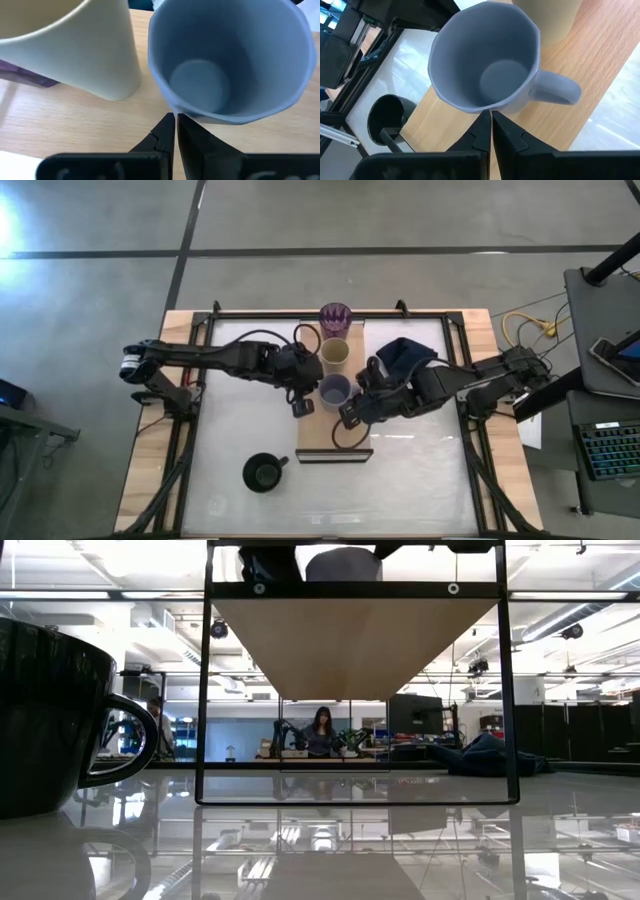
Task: Stack small to large cups/mugs on shelf
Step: Put the light blue mug on the shelf
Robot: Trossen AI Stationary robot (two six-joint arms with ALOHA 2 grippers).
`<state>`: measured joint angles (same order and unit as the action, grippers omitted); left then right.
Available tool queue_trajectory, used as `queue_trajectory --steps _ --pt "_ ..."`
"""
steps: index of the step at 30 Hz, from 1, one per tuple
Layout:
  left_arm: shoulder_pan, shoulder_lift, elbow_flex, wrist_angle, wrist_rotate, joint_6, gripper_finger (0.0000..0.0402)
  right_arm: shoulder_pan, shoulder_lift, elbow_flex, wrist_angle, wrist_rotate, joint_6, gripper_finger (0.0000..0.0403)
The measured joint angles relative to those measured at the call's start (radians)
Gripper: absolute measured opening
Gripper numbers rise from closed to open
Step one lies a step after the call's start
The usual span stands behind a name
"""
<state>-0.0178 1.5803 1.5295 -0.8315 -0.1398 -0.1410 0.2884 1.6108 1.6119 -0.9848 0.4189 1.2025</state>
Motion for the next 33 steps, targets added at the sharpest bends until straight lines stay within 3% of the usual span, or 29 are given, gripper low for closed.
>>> queue_trajectory --steps 21,27,33 --pt "0.029 -0.008 0.006 -0.018 -0.023 0.024 0.0006 0.002 0.001 0.0 -0.007 -0.065 0.001 0.0009" --pt "0.02 -0.034 0.004 -0.135 -0.023 -0.013 0.0006 0.04 -0.018 0.0 -0.046 -0.075 0.013 0.0009" --pt "-0.036 -0.078 -0.002 -0.108 -0.023 -0.076 0.0006 0.109 -0.029 0.0 -0.17 0.034 0.102 0.0009"
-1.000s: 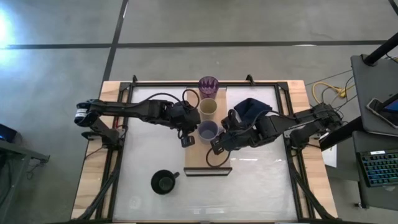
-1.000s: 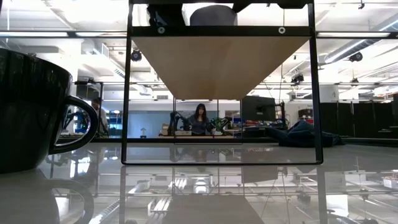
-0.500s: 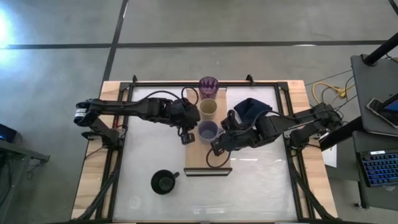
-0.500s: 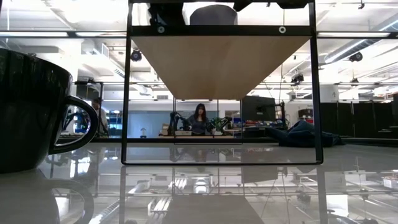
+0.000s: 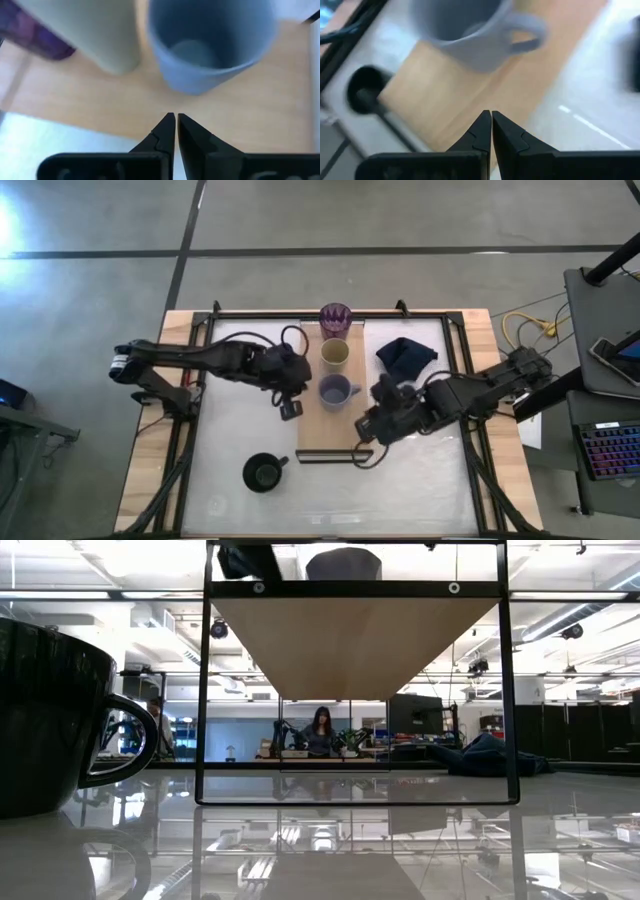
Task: Stack small to large cups/mugs on shelf
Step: Put the light blue mug on the shelf
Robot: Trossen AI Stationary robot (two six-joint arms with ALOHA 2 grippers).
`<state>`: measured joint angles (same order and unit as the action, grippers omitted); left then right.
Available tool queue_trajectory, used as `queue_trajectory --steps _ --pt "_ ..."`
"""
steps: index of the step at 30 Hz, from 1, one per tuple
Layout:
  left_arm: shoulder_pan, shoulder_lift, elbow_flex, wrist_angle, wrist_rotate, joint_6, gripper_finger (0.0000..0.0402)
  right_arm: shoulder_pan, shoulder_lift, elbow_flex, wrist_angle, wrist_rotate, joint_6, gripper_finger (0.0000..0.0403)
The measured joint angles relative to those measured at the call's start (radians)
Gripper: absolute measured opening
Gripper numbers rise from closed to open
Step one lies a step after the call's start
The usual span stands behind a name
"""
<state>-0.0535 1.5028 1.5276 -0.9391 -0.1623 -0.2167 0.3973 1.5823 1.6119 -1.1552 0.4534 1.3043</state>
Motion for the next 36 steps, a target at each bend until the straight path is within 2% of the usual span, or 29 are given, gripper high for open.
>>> queue_trajectory --steps 4,8,17,22,25,36 --pt "-0.028 -0.006 -0.001 0.038 0.002 -0.041 0.0006 -0.016 -0.005 0.0 -0.111 0.096 0.08 0.0009" --pt "-0.045 -0.002 -0.001 0.042 0.001 -0.074 0.0006 -0.077 -0.005 0.0 -0.153 0.096 0.074 0.0009" --pt "-0.07 0.003 -0.003 0.043 0.002 -0.12 0.0006 -0.233 -0.007 0.0 -0.133 0.014 -0.075 0.0009" --pt "-0.071 0.003 -0.01 0.069 0.002 -0.121 0.0006 -0.298 -0.009 0.0 -0.033 -0.045 -0.176 0.0009" --pt "-0.071 0.003 -0.012 0.076 0.001 -0.121 0.0006 -0.322 -0.009 0.0 0.023 -0.062 -0.216 0.0009" --pt "-0.071 0.003 -0.02 0.077 0.001 -0.119 0.0006 -0.339 -0.009 -0.041 0.057 -0.126 -0.24 0.0009"
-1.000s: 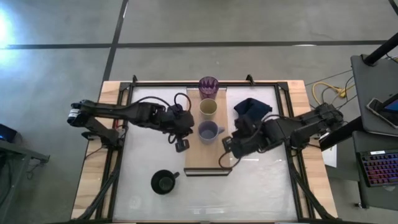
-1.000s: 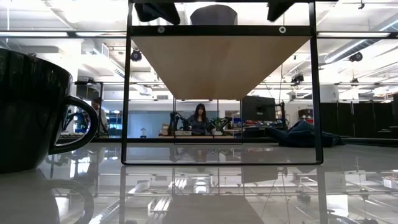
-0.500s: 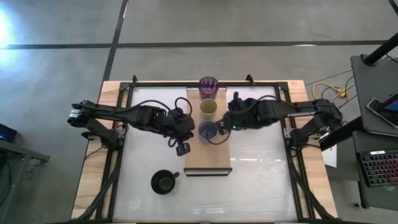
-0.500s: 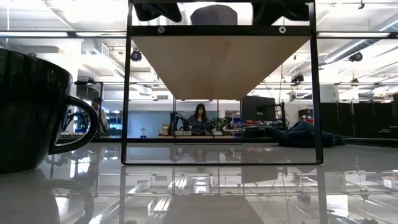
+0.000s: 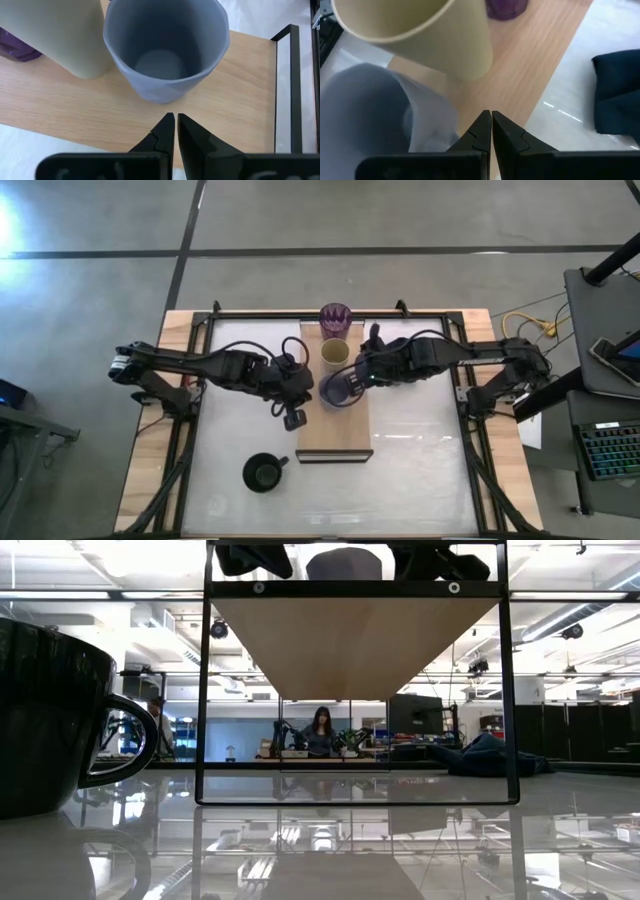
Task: Stack small to large cups/mugs on shelf
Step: Put the light blue mug on the shelf
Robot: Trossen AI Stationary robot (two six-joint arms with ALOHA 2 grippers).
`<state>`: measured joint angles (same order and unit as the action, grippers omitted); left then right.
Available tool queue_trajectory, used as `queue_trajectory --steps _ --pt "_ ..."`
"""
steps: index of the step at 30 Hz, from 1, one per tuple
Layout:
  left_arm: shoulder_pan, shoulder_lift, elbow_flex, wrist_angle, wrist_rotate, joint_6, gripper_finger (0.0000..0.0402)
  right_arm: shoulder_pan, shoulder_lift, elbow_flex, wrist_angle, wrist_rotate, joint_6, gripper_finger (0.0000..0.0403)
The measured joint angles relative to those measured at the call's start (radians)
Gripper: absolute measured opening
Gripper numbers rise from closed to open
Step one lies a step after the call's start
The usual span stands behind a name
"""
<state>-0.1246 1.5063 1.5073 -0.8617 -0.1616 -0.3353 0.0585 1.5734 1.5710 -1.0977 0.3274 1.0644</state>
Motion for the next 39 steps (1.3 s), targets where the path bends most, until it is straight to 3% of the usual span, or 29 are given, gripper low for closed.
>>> queue_trajectory --steps 23,39 --pt "0.007 0.0 -0.044 0.095 0.0 0.005 0.0006 0.017 0.001 -0.036 0.085 -0.096 -0.011 0.0009" --pt "0.007 0.0 -0.045 0.099 0.003 -0.02 0.0006 0.024 -0.008 -0.025 0.085 -0.013 -0.018 0.0009"
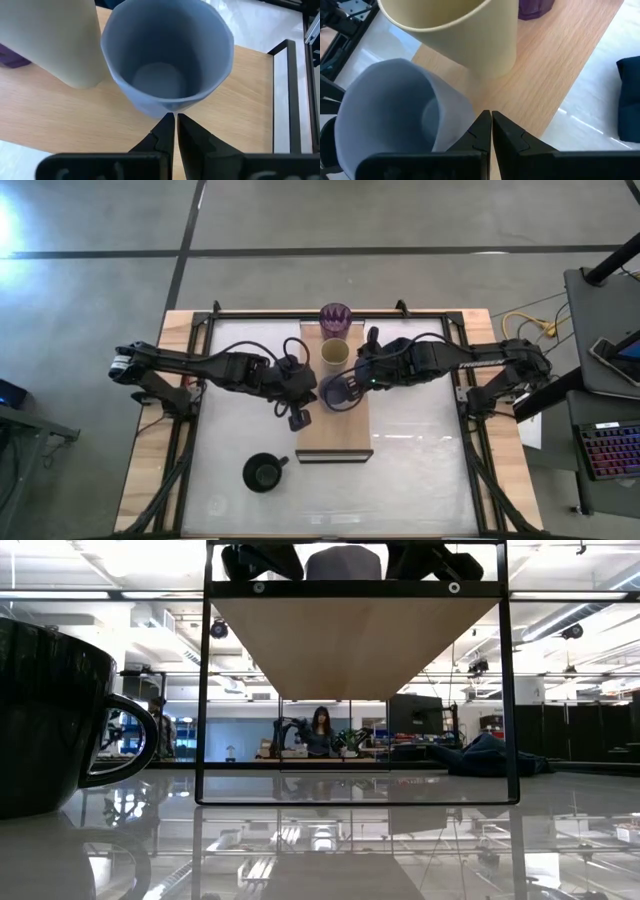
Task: Stack small to large cups/mugs on shelf
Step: Put the light blue mug on the shelf
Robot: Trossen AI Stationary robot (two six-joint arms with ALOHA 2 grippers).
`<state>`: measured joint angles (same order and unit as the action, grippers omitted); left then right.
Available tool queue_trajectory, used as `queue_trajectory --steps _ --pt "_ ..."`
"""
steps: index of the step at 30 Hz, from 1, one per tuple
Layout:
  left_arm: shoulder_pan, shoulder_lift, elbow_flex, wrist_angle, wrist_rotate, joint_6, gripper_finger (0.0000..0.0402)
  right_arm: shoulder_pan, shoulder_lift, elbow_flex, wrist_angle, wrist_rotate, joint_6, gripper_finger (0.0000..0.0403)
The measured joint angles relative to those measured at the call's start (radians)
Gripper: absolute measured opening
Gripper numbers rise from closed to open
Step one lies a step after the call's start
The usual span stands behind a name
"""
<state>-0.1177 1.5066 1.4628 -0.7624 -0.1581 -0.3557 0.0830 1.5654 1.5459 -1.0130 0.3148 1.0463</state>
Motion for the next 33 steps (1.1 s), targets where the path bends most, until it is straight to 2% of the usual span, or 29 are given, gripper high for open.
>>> queue_trajectory --steps 8,18,26,33 --pt "0.007 0.0 -0.006 0.052 -0.001 0.022 0.0006 -0.001 0.0 0.002 0.0 0.003 -0.009 0.0009" --pt "0.007 0.001 -0.01 -0.064 -0.005 0.022 0.0006 0.006 -0.045 0.002 -0.031 0.053 0.001 0.0009" --pt "0.006 0.001 -0.01 -0.065 -0.005 0.023 0.0006 0.121 -0.127 0.003 -0.026 0.054 0.07 0.0009" --pt "0.006 0.001 -0.01 -0.057 -0.008 0.024 0.0006 0.195 -0.083 0.003 -0.031 0.052 0.132 0.0009"
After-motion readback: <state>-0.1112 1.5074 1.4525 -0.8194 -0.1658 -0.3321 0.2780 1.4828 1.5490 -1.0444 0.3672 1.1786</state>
